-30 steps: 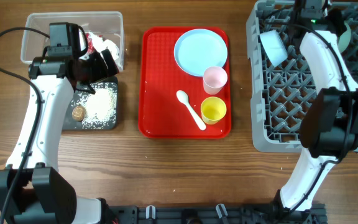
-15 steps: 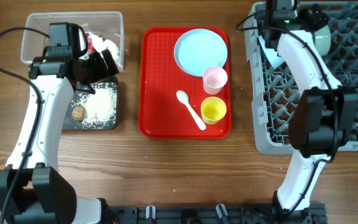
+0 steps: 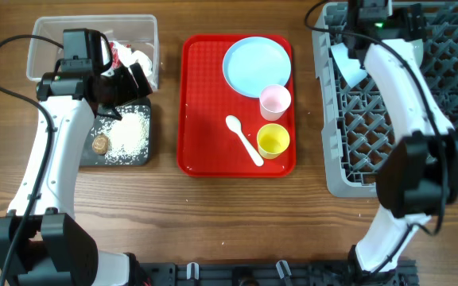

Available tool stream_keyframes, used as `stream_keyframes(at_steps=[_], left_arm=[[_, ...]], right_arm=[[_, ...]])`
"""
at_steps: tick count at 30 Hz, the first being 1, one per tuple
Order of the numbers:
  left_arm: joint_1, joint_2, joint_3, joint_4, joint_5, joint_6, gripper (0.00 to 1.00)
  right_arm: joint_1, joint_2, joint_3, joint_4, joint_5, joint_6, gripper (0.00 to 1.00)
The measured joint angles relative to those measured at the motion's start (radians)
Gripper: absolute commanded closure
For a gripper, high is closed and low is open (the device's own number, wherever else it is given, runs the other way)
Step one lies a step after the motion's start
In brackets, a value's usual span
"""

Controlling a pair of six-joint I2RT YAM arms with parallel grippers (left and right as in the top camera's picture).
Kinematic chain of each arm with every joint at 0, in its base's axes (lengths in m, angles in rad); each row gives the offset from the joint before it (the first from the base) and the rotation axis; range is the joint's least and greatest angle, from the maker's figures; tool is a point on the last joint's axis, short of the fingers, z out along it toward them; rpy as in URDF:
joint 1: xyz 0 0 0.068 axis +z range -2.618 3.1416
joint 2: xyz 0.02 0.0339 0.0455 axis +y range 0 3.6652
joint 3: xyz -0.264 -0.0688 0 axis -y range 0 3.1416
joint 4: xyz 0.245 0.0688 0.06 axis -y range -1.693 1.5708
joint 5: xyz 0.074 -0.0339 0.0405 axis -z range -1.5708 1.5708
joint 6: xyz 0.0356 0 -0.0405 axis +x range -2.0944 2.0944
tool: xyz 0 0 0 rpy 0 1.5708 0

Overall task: Sort waste into correct bins and load items into the dishwasher rack
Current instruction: 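Stand the green bowl upright in the rack and open the right gripper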

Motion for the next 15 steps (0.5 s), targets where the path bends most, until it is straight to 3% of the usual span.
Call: stream_keyframes(at_steps=[7,12,15], left_arm=[[0.000,0.000,0.000,0.000,0.000,0.000,0.00],[0.000,0.000,0.000,0.000,0.000,0.000,0.00],[0.000,0.000,0.000,0.000,0.000,0.000,0.00]], right_arm=[[-0.077,-0.087,0.002,-0.214,-0.226,0.181,0.24],[-0.221,-0.087,0.002,-0.231,-0.430,0.306,0.25],[-0.238,-0.087,0.002,-0.167,-0.472,0.333,0.25]])
